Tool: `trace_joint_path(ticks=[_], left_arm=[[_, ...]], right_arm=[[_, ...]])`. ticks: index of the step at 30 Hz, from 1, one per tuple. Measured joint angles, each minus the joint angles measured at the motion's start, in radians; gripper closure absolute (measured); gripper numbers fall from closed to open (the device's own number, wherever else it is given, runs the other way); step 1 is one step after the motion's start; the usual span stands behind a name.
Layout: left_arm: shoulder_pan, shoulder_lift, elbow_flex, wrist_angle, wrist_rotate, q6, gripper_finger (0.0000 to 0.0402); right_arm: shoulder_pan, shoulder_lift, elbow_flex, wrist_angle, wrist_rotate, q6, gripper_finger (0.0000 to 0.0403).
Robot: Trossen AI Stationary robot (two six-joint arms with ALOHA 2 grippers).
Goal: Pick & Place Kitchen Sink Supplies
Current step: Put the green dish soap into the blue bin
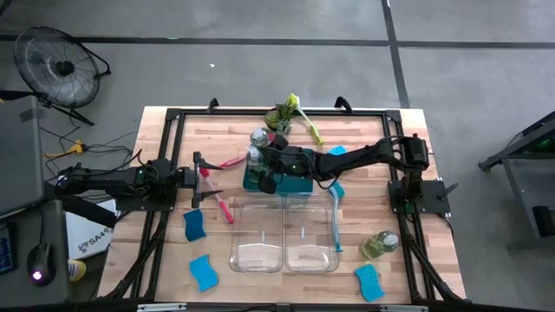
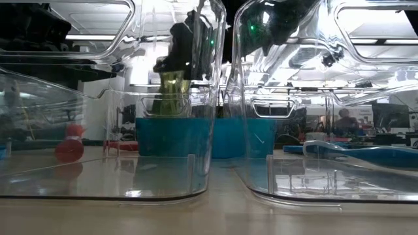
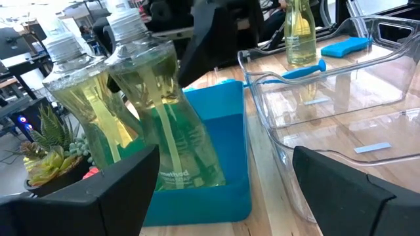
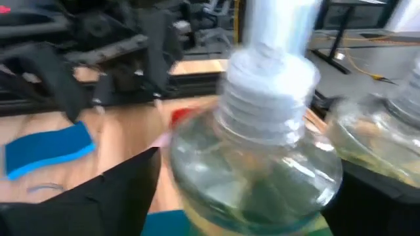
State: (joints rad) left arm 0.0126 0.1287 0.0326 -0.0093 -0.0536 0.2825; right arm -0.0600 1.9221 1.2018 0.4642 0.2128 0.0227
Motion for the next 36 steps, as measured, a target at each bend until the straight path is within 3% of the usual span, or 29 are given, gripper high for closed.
trace_joint_path(ticks=[6,20,36], left_arm=[[0.000,0.000,0.000,0.000,0.000,0.000,0.0057],[0.000,0.000,0.000,0.000,0.000,0.000,0.0057],[0.000,0.000,0.000,0.000,0.000,0.000,0.0057]], right_arm=[[0.012,0.000,0.000,0.001,-0.026,0.002,0.0005],[0.022,-0.002,0.000,-0.034,-0.022,-0.005,0.0008],[0.022,-0.163,-0.001,-0.437,0.023,0.016,0.0013]])
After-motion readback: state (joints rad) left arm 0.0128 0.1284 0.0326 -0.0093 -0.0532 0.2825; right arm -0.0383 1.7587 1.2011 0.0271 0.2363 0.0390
